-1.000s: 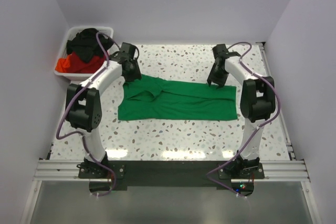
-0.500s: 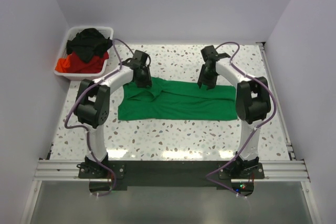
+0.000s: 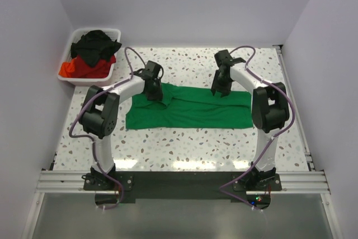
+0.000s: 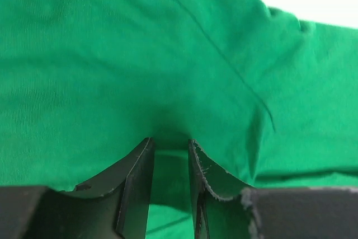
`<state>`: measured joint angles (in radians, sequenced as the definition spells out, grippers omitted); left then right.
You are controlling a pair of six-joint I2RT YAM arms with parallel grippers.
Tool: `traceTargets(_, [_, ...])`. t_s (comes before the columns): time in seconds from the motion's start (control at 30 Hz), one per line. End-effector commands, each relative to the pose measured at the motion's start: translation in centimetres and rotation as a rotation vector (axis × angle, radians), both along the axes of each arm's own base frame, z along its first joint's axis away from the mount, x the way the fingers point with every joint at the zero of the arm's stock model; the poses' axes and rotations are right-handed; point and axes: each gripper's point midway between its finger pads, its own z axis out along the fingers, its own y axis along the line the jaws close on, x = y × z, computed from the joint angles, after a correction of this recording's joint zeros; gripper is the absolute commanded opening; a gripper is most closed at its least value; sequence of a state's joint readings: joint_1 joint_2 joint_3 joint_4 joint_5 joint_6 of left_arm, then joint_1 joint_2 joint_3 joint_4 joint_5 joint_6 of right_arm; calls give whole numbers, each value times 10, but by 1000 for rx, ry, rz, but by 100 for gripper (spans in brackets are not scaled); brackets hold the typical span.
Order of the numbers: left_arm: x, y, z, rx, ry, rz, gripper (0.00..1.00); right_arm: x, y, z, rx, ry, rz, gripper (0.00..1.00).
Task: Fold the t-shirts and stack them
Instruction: Fold the tshirt
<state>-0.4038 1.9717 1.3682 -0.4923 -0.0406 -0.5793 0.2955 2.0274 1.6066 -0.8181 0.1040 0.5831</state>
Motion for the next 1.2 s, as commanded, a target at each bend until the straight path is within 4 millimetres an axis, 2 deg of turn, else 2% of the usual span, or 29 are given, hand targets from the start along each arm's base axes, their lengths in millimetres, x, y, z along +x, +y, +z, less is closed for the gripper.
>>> traceTargets(0.0, [-10,3,27,17,-55,-27,35,2,3,17,26,-46,3,43])
traceTargets(0.3, [-38,17,36,37,-43,-37,36,-1,4,9,29,-29,-4,43])
traceTargets(0.4, [-46,17,26,44,-11,-51,36,-1,6,7,33,-23,-5,42])
traceTargets(0.53, [-55,21,4,86,57,-62,36,-2,5,7,31,-17,-7,42])
traceTargets(0.7, [-50,19,0,86,68,-52,36,0,5,11,32,-28,-10,42])
traceTargets(0.8, [-46,17,8,81,55,-50,36,-1,5,12,30,-31,-12,42])
traceTargets(0.9, [-41,18,30,84,17,-38,35,-1,4,15,27,-35,-13,42])
traceTargets(0.93, [-36,19,46,80,-24,-29,36,-1,3,17,25,-39,-14,42])
traceTargets(1.03, [-27,20,73,74,-92,-6,37,1,0,24,6,-55,-14,42])
traceTargets(1.1, [-20,19,82,70,-111,9,38,3,-3,27,-8,-61,-7,42])
traceTargets(1.17, [-19,21,77,86,-90,33,38,2,-9,27,-49,-53,5,43])
